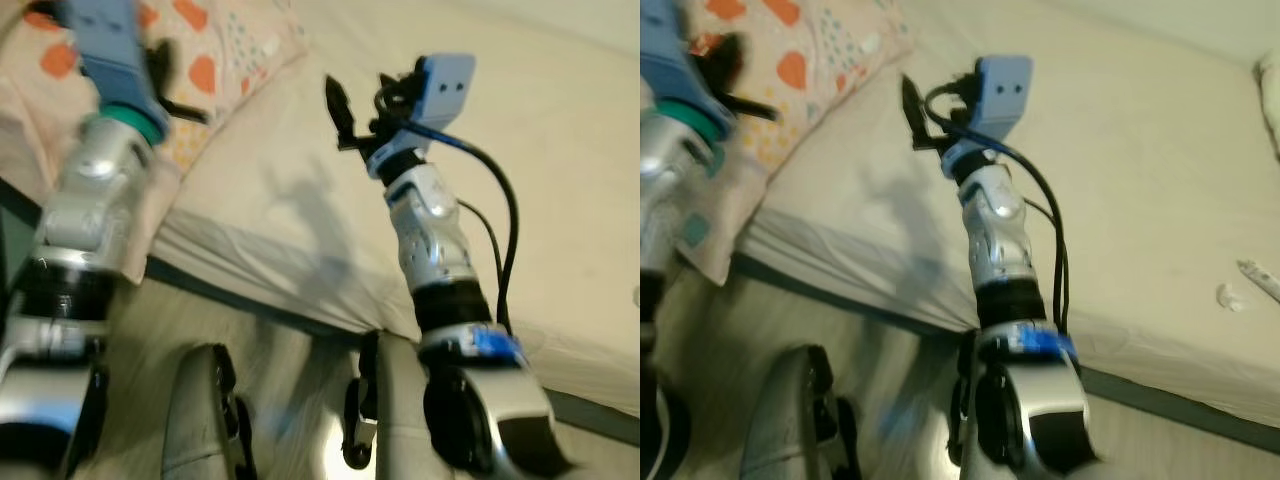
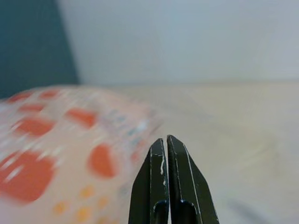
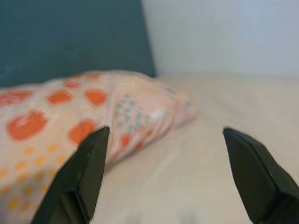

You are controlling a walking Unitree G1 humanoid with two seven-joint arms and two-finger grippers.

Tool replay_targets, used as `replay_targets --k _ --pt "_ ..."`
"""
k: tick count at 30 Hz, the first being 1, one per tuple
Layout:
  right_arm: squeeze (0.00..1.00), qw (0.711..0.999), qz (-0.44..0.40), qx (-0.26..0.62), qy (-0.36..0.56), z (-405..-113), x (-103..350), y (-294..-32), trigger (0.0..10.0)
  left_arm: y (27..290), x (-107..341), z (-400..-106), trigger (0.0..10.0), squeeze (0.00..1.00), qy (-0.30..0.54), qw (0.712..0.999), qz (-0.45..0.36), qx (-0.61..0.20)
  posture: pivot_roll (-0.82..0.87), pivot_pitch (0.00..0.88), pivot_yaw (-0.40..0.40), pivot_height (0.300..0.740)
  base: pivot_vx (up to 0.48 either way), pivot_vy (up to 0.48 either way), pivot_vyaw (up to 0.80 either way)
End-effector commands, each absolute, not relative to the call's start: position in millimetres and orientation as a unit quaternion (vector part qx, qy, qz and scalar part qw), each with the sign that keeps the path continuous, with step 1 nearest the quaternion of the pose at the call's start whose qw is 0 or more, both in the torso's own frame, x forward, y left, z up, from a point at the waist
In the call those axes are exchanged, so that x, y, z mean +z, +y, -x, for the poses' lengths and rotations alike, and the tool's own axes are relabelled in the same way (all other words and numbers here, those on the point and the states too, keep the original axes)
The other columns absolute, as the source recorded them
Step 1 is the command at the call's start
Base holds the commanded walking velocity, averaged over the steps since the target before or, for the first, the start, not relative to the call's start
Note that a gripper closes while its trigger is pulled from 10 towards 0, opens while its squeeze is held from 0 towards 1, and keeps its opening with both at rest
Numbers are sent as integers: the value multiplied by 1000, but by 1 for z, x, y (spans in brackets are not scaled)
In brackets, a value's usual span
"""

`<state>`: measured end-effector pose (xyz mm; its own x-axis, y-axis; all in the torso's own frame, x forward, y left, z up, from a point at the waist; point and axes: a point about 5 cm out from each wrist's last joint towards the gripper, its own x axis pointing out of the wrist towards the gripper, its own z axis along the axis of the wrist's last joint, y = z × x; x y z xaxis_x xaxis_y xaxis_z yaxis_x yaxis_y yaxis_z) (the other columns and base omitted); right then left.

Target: Clean up the room

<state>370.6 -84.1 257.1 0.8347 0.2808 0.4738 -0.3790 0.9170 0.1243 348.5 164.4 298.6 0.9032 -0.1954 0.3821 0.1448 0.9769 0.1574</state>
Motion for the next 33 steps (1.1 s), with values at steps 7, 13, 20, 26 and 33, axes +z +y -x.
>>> replay_targets --k 7,13,20,26,33 --pt "0 957 -2 97 -274 -350 246 -125 10000 156 295 -341 10000 0 -231 970 -29 -73 -32 155 -27 602 0 0 0" --pt "0 963 1 75 -259 -344 246 -132 10000 162 287 -335 10000 0 -205 976 -46 -58 -27 148 -26 622 0 0 0" --pt "0 967 2 72 -245 -338 240 -133 10000 169 276 -331 10000 0 -178 982 -46 -41 -20 144 -26 647 0 0 0" --pt "0 967 4 73 -244 -337 239 -132 10000 168 274 -331 10000 0 -176 983 -46 -39 -19 141 -25 666 0 0 0" --pt "0 969 5 71 -237 -335 238 -133 10000 164 266 -331 10000 0 -164 985 -43 -39 -21 140 -26 696 0 0 0"
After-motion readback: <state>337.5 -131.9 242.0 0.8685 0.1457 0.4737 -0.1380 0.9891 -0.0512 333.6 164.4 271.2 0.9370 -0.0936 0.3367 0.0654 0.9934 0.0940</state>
